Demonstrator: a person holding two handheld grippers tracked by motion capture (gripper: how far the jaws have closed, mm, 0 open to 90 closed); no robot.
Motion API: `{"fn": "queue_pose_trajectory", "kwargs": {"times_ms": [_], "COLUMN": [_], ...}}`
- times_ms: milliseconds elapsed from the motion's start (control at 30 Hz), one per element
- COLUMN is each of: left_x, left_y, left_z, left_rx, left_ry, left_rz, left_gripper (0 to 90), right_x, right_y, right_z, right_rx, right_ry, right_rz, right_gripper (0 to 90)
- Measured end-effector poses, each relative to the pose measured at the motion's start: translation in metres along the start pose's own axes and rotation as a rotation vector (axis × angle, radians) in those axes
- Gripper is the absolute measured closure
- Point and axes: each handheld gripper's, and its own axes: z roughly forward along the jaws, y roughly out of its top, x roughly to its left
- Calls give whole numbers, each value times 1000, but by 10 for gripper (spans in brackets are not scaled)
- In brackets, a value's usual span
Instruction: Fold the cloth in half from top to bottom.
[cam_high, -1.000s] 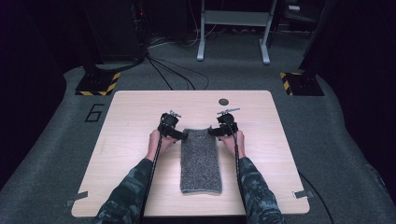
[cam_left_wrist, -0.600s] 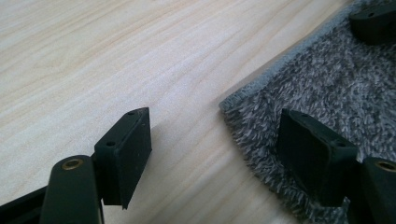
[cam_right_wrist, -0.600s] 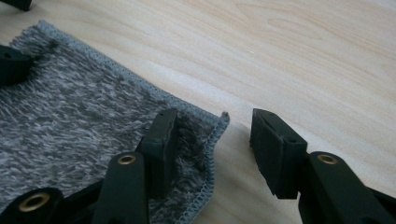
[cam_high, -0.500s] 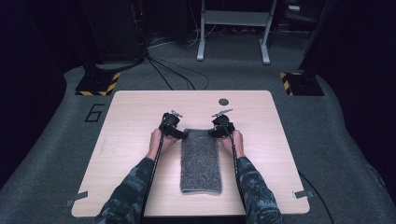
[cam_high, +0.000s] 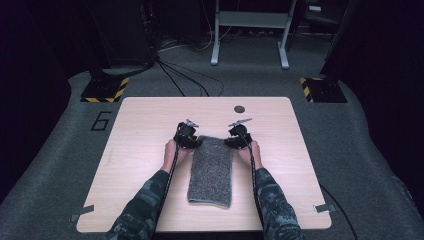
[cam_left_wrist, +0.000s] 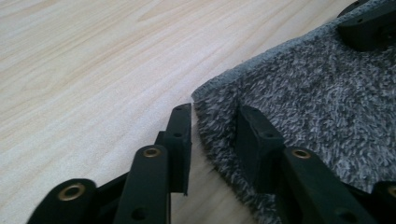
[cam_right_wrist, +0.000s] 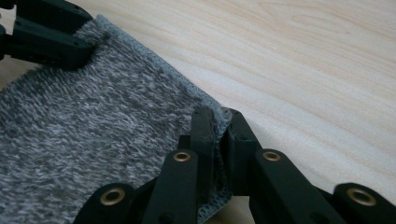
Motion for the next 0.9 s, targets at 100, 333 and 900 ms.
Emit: {"fn": "queue_pose_trajectory", "kwargs": {"times_ms": [100, 333, 900], "left_x": [-1, -5, -3], "left_y": [-1, -1, 12], "left_z": [0, 0, -31], "left_rx": [-7, -10, -106], "left_ry": [-14, -22, 9], "left_rz": [-1, 5, 15], "left_gripper": [728, 854, 864], "right_x": [-1, 4, 19], "right_y": [-1, -5, 16], "right_z": [0, 0, -38], "right_rx": [-3, -30, -187], "right_ry": [5, -24, -62], "right_rz": [-2, -12, -119], "right_gripper": [845, 853, 864]}}
